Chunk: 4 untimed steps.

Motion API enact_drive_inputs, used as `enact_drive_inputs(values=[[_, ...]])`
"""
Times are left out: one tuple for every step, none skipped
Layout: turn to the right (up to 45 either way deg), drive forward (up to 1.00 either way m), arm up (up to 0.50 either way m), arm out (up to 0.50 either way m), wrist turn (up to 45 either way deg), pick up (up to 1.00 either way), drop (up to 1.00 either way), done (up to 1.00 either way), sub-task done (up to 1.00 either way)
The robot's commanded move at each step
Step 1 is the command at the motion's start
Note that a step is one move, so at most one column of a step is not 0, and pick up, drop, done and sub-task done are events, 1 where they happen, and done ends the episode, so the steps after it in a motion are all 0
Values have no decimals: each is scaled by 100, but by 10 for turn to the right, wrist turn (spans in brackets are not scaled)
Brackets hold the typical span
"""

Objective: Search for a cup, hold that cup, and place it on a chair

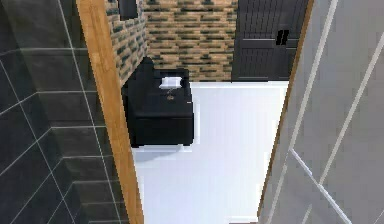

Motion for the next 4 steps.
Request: enact_drive_inputs(values=[[90, 0, 0, 0, 0, 0, 0, 0, 0], [0, 100, 0, 0, 0, 0, 0, 0, 0], [0, 20, 0, 0, 0, 0, 0, 0, 0], [-90, 0, 0, 0, 0, 0, 0, 0, 0]])
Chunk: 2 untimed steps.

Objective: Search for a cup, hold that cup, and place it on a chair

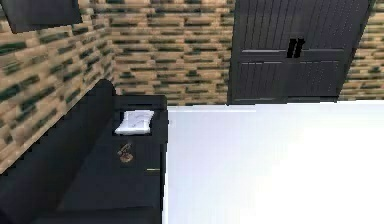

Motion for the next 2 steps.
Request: enact_drive_inputs(values=[[0, 30, 0, 0, 0, 0, 0, 0, 0], [450, 0, 0, 0, 0, 0, 0, 0, 0]])
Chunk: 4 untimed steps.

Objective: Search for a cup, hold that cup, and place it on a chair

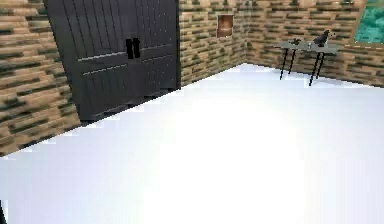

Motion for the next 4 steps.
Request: enact_drive_inputs(values=[[420, 0, 0, 0, 0, 0, 0, 0, 0], [0, 100, 0, 0, 0, 0, 0, 0, 0], [30, 0, 0, 0, 0, 0, 0, 0, 0], [0, 55, 0, 0, 0, 0, 0, 0, 0]])
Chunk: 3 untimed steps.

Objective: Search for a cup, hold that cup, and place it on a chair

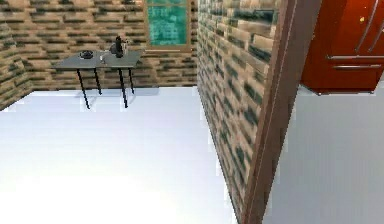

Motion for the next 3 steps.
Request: enact_drive_inputs(values=[[450, 0, 0, 0, 0, 0, 0, 0, 0], [0, 60, 0, 0, 0, 0, 0, 0, 0], [450, 0, 0, 0, 0, 0, 0, 0, 0]])
